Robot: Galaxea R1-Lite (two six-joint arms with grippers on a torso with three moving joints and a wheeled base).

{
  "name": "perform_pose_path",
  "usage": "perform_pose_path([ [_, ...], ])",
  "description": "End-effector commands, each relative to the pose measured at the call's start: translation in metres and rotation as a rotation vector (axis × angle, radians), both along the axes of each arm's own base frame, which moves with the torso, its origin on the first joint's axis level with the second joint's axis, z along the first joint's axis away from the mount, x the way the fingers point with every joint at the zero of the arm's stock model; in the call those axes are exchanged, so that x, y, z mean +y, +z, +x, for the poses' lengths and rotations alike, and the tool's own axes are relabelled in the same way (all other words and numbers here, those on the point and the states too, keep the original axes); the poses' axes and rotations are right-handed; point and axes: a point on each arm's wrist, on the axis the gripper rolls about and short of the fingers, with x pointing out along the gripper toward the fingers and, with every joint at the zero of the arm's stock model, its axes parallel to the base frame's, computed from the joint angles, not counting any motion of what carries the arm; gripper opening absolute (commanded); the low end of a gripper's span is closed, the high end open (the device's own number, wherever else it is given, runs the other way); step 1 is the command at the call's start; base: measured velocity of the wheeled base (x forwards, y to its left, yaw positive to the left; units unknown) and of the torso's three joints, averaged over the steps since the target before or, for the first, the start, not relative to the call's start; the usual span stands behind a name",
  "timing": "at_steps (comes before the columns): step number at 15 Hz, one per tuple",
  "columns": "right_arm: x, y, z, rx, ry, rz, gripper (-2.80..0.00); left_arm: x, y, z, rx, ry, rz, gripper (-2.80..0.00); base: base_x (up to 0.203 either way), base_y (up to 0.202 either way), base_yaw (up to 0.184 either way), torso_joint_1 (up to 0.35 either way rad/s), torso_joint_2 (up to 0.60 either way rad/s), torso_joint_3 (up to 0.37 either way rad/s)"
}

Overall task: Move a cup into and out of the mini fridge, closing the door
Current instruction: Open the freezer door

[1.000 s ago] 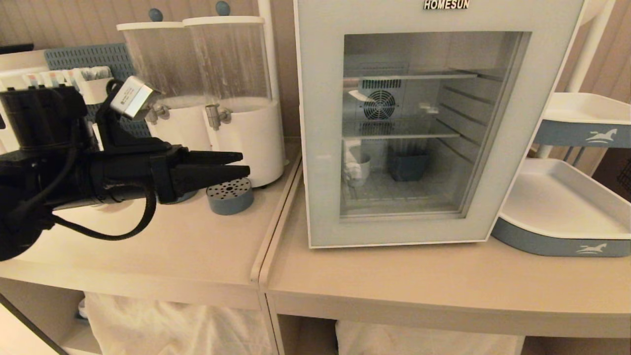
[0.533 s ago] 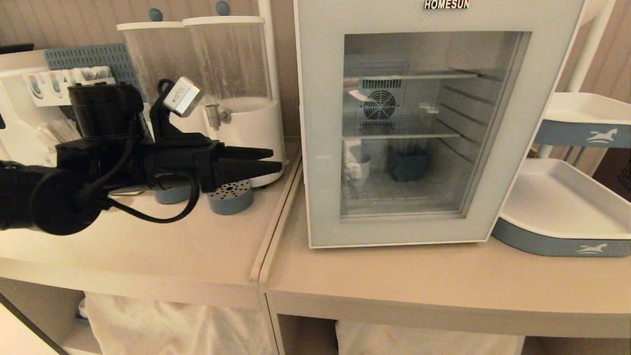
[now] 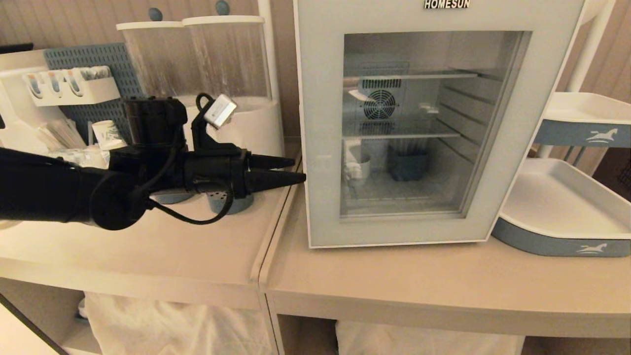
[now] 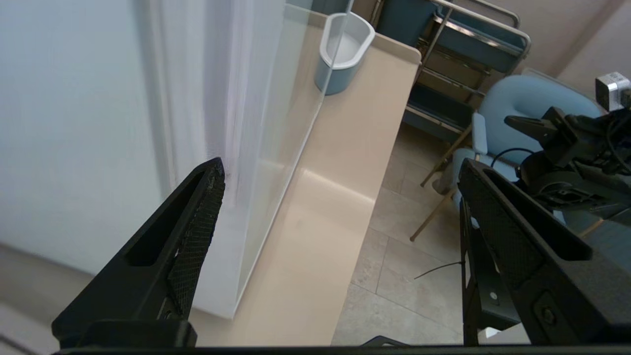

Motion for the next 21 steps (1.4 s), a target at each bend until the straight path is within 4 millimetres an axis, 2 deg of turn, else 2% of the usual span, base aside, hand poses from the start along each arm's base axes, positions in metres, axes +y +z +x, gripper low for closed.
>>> perform_pose_path([
  [1,0.000,0.000,0.000,0.002,0.001,0.000,-2.80,-0.005,-0.002,0.002,0.001,-0.016,-0.001,0.00,0.000,0.000,0.000,0.000,0.00,0.000],
  [8,0.000,0.000,0.000,0.002,0.001,0.000,-2.80,-0.017,0.001,0.003,-0.009,-0.033,-0.005,0.00,0.000,0.000,0.000,0.000,0.00,0.000],
  [14,0.000,0.000,0.000,0.002,0.001,0.000,-2.80,-0.040,-0.004,0.009,-0.045,0.041,0.001,0.00,0.000,0.000,0.000,0.000,0.00,0.000],
  [19,0.000,0.000,0.000,0.002,0.001,0.000,-2.80,-0.039,-0.005,-0.007,-0.017,0.017,0.005,0.00,0.000,0.000,0.000,0.000,0.00,0.000],
  [21,0.000,0.000,0.000,0.002,0.001,0.000,-2.80,-0.037,-0.007,-0.021,0.000,0.005,0.013,0.00,0.000,0.000,0.000,0.000,0.00,0.000],
])
